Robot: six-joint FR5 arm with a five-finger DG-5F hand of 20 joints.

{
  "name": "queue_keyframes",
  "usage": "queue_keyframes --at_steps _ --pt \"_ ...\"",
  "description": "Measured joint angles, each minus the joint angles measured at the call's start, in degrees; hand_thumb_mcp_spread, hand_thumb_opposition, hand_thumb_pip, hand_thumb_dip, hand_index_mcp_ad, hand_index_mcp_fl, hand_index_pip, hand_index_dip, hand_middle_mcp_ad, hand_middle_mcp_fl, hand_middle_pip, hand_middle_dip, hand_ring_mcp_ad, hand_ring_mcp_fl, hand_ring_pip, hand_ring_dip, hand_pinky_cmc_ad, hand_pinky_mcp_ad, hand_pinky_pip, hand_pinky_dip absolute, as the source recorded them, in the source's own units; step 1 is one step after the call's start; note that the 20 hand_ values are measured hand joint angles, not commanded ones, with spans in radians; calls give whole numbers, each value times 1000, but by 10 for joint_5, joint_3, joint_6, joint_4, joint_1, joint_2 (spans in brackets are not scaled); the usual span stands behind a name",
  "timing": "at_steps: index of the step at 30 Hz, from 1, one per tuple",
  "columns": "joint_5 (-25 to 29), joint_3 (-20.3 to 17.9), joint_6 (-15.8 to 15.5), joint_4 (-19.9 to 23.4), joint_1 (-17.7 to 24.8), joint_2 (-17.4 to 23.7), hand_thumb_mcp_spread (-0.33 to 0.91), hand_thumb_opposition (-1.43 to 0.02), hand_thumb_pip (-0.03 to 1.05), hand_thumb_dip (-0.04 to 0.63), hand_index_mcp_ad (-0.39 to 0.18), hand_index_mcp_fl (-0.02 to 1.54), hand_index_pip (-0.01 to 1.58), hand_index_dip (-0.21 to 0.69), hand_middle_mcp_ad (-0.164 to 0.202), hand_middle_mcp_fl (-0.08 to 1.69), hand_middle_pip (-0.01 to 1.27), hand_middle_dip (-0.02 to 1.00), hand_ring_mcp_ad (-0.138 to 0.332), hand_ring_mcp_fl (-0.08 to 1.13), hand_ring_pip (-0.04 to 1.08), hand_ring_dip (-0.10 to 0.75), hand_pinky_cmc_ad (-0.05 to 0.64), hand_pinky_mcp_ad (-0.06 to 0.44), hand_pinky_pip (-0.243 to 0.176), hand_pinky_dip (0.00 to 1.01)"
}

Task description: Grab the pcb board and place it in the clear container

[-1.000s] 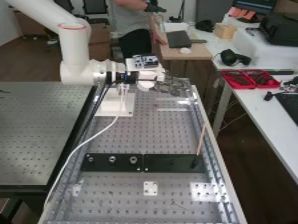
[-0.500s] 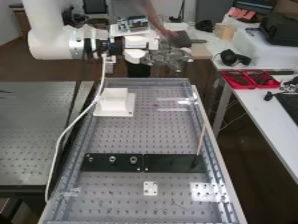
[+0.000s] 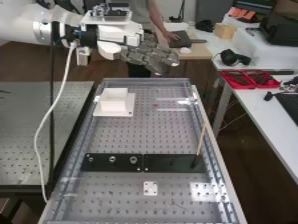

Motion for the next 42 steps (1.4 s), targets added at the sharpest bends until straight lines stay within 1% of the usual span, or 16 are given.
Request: queue_keyframes --at_steps 2,3,4,5,6,7,8,9,11,13,14,15,18,19,22,42 --pt "2 -1 3 -2 -4 6 347 -817 541 225 -93 23 1063 124 87 80 126 155 201 2 94 24 307 168 -79 634" --pt "2 -2 3 -2 -6 8 333 -806 499 204 -93 24 925 120 91 84 126 155 201 2 93 24 307 169 -82 632" --pt "2 -2 4 -2 -7 9 337 -806 494 190 -91 24 815 124 91 84 126 157 202 0 96 23 304 169 -87 648" --pt "1 -2 6 -3 -9 11 323 -789 496 190 -91 19 742 134 91 86 129 157 202 2 93 24 307 169 -91 648" --pt "0 -2 6 -3 -10 12 318 -785 480 176 -87 19 627 155 93 72 126 157 208 0 93 23 307 169 -91 656" --pt "-3 -1 9 -4 -11 13 316 -771 457 178 -77 21 534 155 89 52 126 157 209 0 93 23 307 169 -91 660" --pt "-7 0 11 -5 -13 13 314 -775 445 162 -75 23 482 154 89 51 126 157 209 0 96 23 307 169 -91 660" --pt "-10 0 14 -6 -14 14 314 -775 436 159 -73 23 435 185 93 51 126 157 209 0 93 23 307 169 -91 681" --pt "-15 1 18 -6 -16 14 318 -759 422 129 -61 24 340 211 89 54 131 157 218 0 93 23 307 164 -96 688" --pt "-18 2 19 -5 -18 14 316 -742 405 113 -61 21 262 232 89 51 127 157 222 0 101 30 307 166 -105 695" --pt "-20 3 19 -4 -19 14 314 -745 398 112 -61 24 239 227 89 54 131 157 222 0 101 31 307 166 -106 693" --pt "-21 3 19 -4 -19 14 314 -745 393 101 -61 23 222 236 89 54 131 157 222 0 99 31 307 166 -106 693" --pt "-23 5 18 -4 -19 14 314 -726 393 99 -61 42 180 253 89 54 133 157 222 0 101 31 309 164 -105 710" --pt "-24 6 18 -5 -20 14 314 -730 393 93 -61 37 168 260 89 52 133 157 222 0 101 28 309 168 -113 712" --pt "-27 7 18 -5 -21 14 316 -730 389 86 -61 42 145 264 89 56 133 157 222 0 99 28 309 168 -117 710" --pt "-29 5 20 -10 -25 20 316 -726 380 87 -58 49 115 291 89 58 138 157 222 0 101 28 309 168 -117 710"
